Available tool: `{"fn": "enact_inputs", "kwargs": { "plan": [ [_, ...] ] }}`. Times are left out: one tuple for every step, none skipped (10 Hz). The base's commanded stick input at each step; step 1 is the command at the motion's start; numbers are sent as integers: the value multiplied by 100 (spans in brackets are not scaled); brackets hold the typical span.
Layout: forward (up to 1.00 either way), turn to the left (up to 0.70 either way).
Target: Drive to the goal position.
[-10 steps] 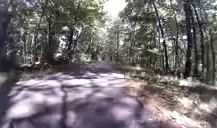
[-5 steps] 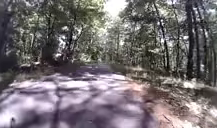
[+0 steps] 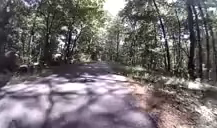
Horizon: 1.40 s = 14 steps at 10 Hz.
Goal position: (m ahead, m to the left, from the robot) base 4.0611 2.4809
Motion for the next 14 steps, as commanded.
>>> {"fn": "enact_inputs", "kwargs": {
  "plan": [
    [45,0],
    [45,0],
    [45,0],
    [45,0],
    [45,0],
    [45,0],
    [45,0],
    [45,0],
    [45,0],
    [45,0],
    [45,0],
    [45,0],
    [45,0],
    [45,0]
  ]
}}
